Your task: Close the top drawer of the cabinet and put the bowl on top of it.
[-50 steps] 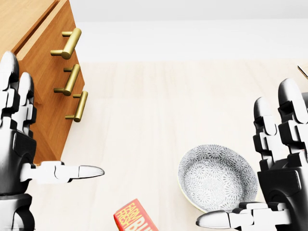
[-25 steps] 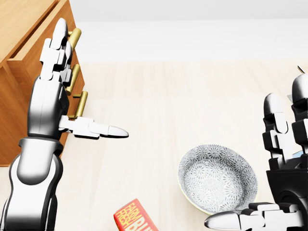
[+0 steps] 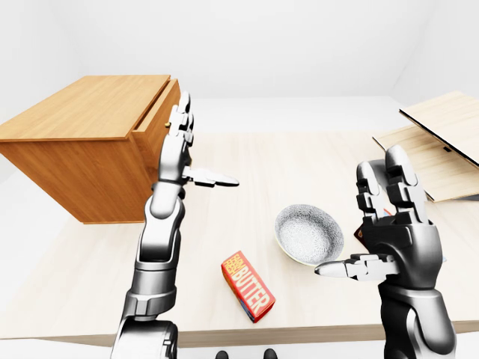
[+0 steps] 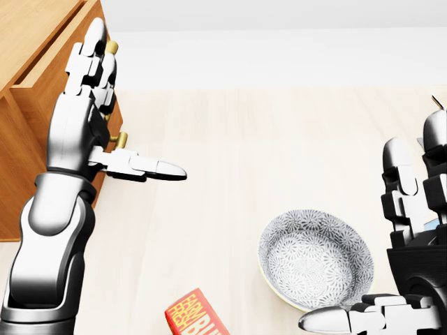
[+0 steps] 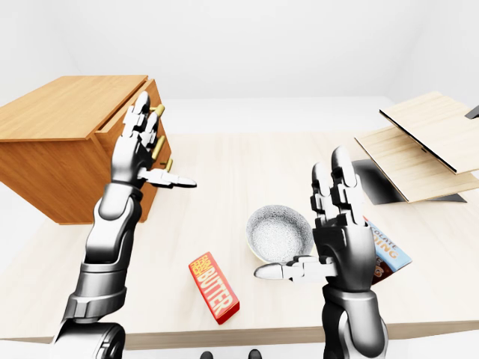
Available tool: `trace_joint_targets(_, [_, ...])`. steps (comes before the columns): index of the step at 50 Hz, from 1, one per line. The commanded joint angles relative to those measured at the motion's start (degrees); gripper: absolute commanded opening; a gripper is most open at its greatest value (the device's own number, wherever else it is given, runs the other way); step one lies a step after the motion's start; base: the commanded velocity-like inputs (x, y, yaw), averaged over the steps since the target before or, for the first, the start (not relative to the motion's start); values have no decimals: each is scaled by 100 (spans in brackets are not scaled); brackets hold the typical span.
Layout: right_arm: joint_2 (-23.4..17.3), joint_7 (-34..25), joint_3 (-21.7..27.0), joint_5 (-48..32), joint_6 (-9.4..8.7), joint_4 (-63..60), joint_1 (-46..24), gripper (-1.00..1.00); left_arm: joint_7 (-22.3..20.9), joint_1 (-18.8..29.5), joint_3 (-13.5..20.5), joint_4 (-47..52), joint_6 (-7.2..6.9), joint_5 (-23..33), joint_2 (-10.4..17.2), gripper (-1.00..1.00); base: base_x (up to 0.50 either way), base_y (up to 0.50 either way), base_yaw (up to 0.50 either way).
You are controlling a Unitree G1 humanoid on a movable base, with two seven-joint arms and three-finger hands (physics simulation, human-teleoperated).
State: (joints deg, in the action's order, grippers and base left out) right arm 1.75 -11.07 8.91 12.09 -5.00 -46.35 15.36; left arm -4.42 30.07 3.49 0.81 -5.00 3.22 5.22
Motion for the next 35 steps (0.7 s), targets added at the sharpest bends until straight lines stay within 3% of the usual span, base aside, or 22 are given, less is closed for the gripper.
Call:
trace_joint_targets(1, [6,-14,3,-1,0,28,7,100,4,159,82,-230,0,-346,93,100,0,0,0])
trace_joint_targets(17, [-6,-8,-18,-24,0,17,1,100,67,235,215,-732,0,-658,264,100,0,0,0])
trace_joint_targets(35, [-6,22,-78,-49,0,-177,34,100,101,161,274,-1061,0,-637,364,100,0,0,0])
